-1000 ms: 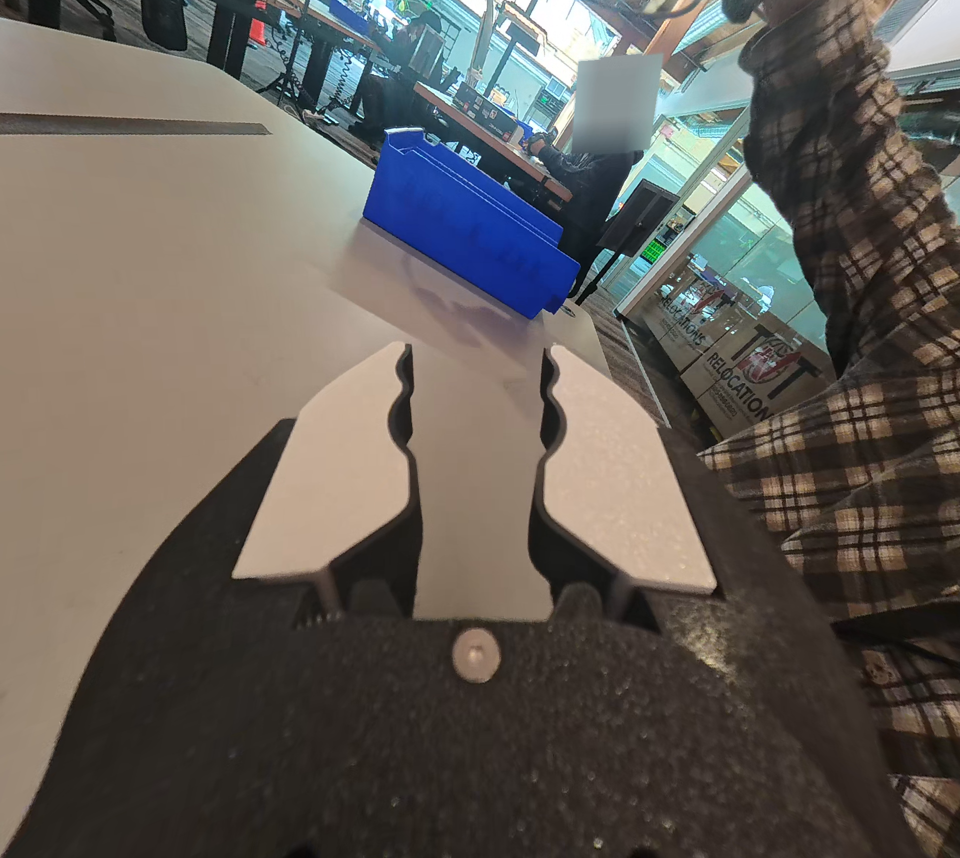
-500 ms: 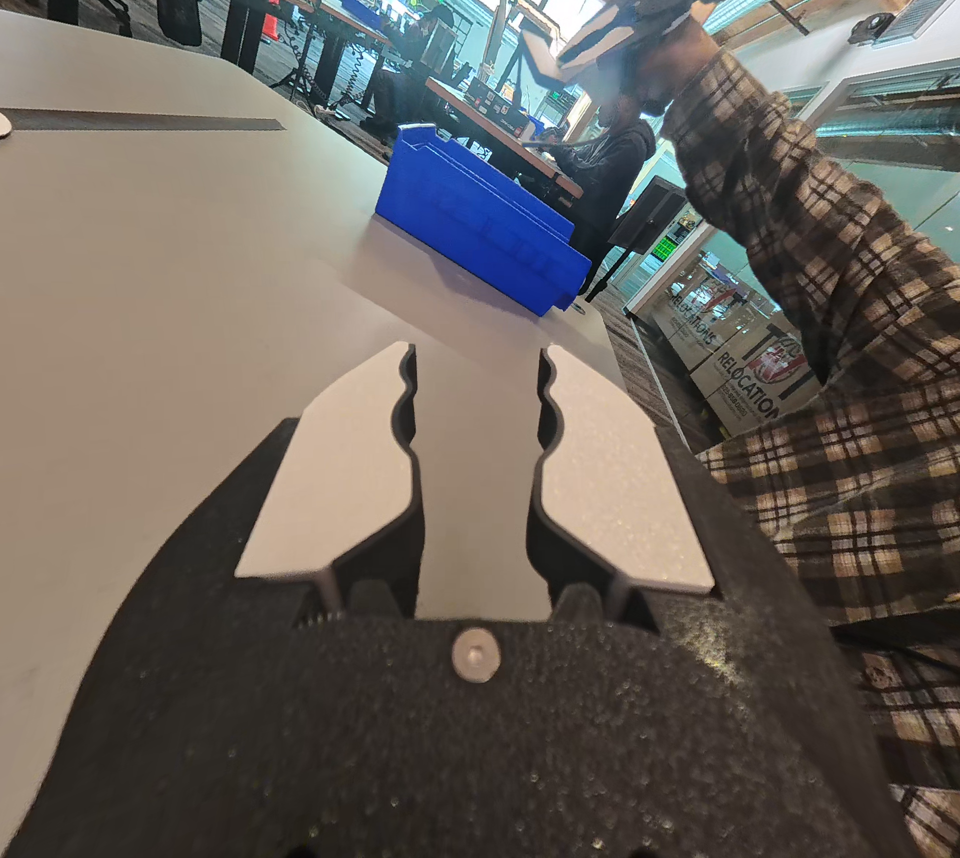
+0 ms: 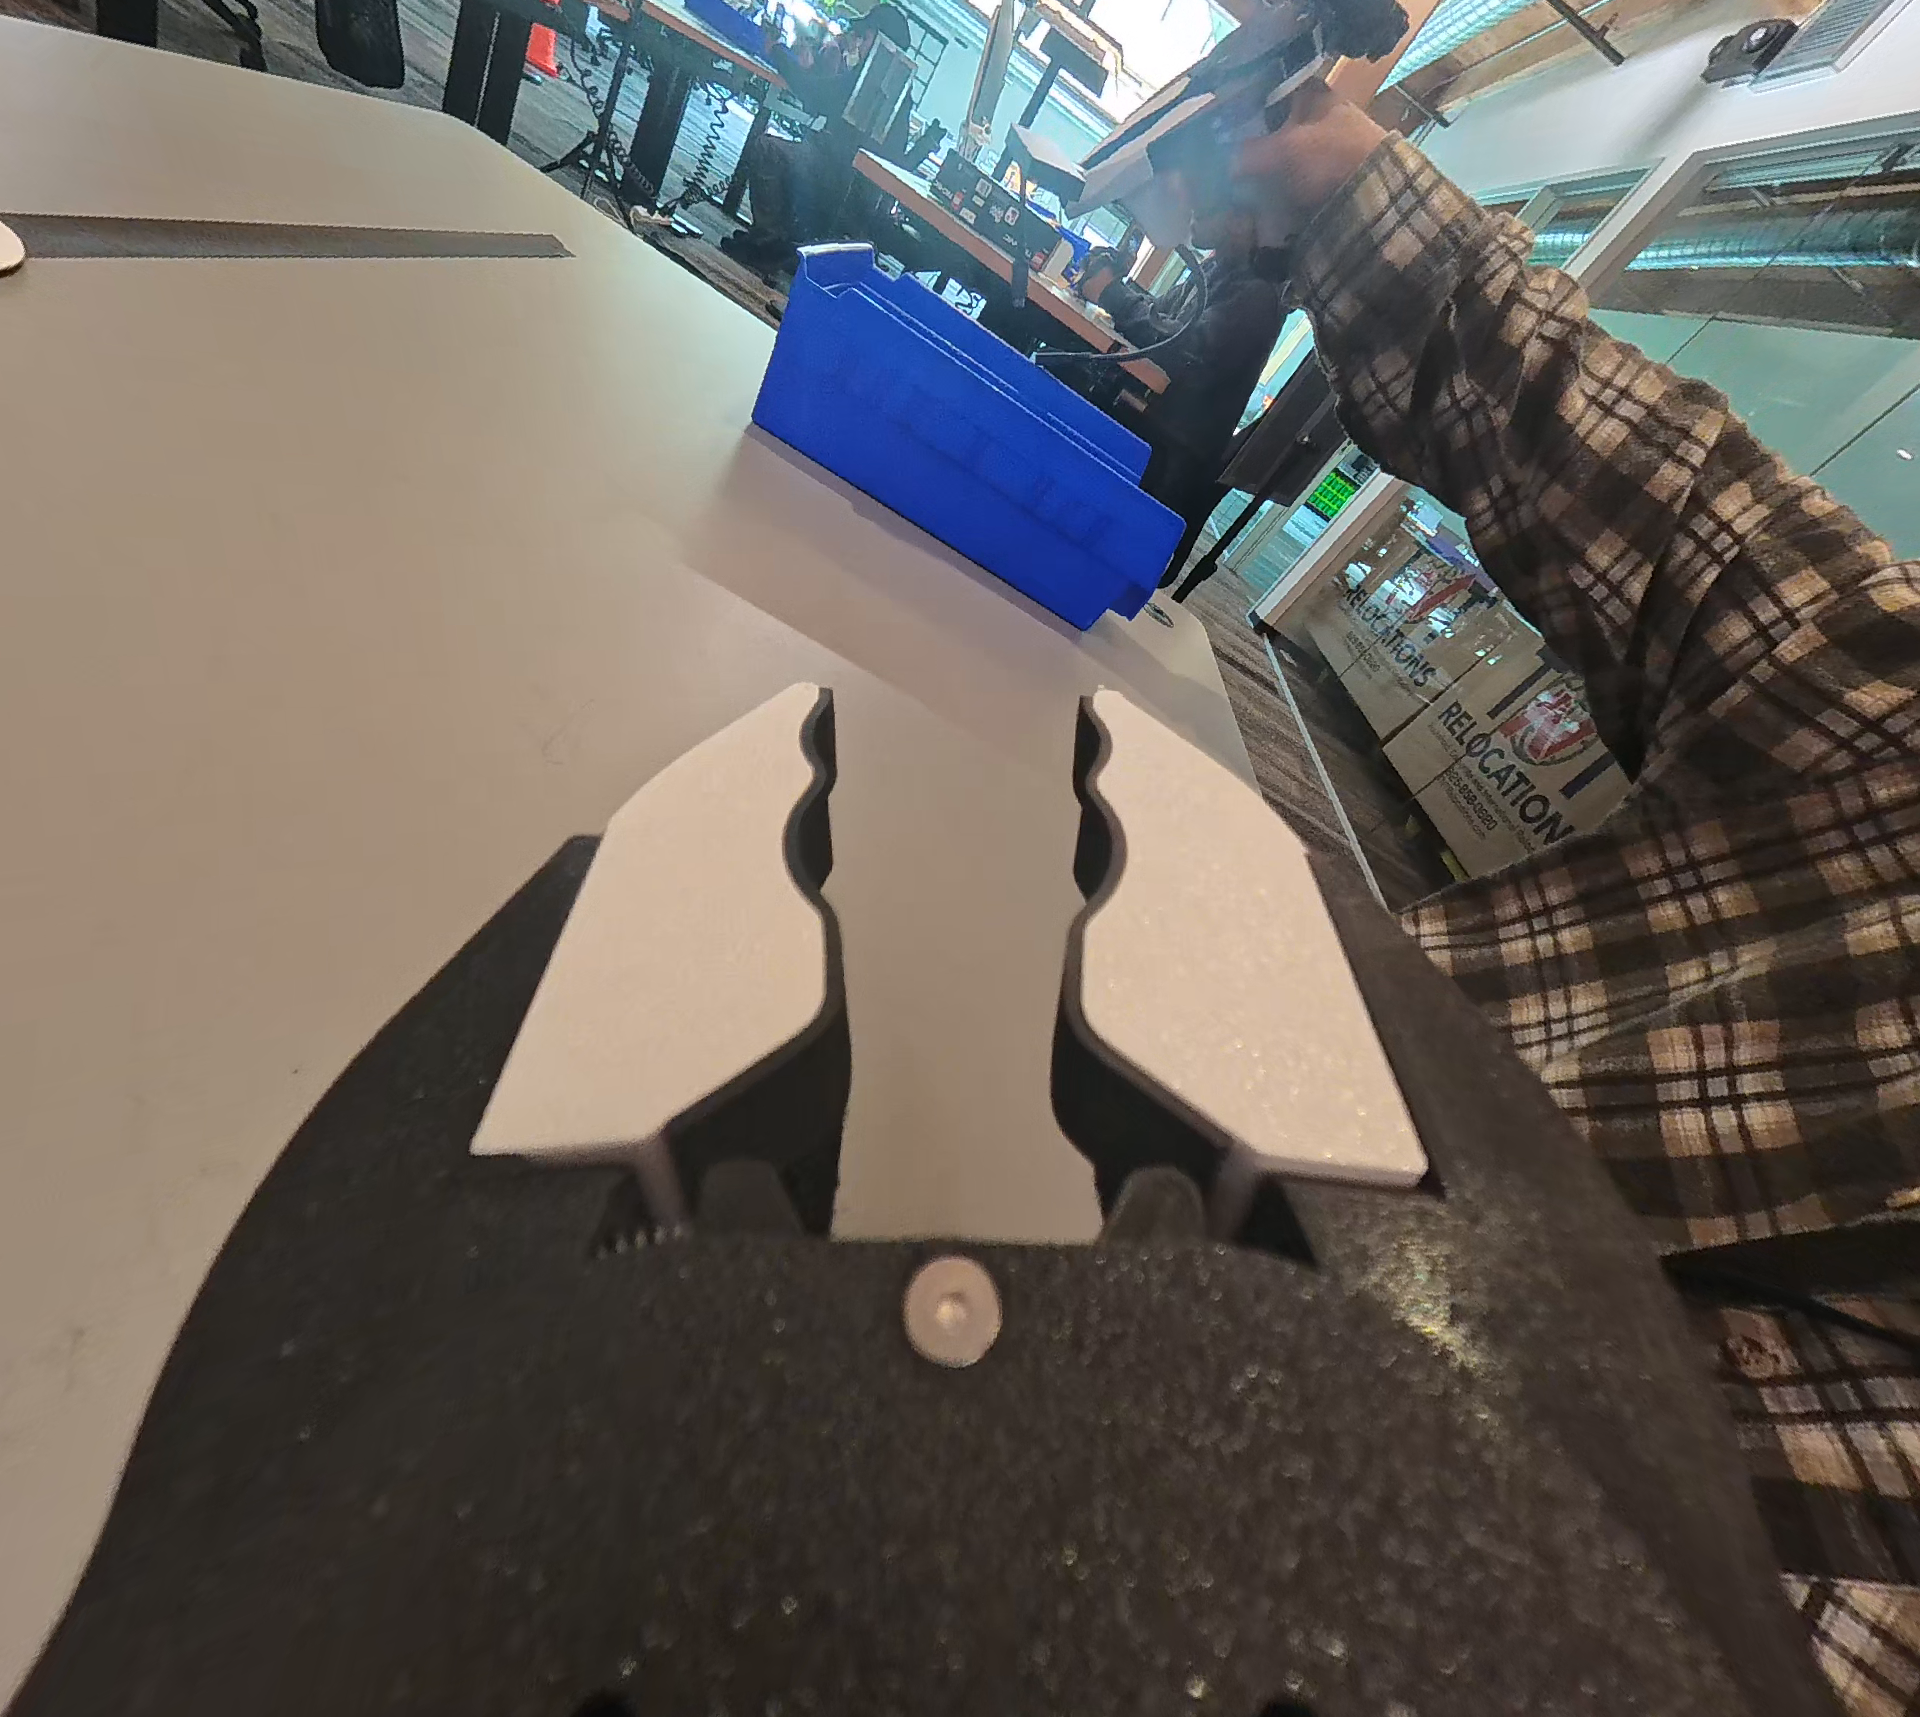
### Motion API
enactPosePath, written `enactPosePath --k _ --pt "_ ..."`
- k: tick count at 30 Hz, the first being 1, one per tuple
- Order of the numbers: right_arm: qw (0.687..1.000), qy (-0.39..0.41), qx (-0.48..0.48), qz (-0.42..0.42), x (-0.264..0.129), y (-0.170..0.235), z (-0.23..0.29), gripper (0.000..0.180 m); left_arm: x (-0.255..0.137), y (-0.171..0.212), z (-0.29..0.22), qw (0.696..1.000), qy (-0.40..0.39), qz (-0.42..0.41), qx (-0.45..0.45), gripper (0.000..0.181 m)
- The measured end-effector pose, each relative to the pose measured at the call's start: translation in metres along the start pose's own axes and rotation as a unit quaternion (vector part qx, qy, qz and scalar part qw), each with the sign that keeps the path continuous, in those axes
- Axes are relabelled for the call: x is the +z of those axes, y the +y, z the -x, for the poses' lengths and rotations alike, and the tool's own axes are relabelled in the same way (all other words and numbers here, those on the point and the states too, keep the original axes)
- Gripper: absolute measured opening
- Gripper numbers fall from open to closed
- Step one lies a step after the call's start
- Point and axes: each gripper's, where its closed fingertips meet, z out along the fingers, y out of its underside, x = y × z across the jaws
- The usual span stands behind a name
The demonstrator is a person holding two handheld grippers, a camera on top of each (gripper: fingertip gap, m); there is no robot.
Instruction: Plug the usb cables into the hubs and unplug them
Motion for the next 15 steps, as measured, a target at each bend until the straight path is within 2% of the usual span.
enactPosePath --k 9,15 --pt "0.999 -0.008 0.037 -0.006 0.006 -0.003 0.002 0.016 0.0 -0.001 -0.002 1.0 -0.001 0.0 0.004 0.043" --pt "0.995 -0.041 0.083 -0.047 0.022 -0.014 0.008 0.016 -0.001 -0.002 -0.003 1.0 -0.001 -0.002 0.004 0.043"
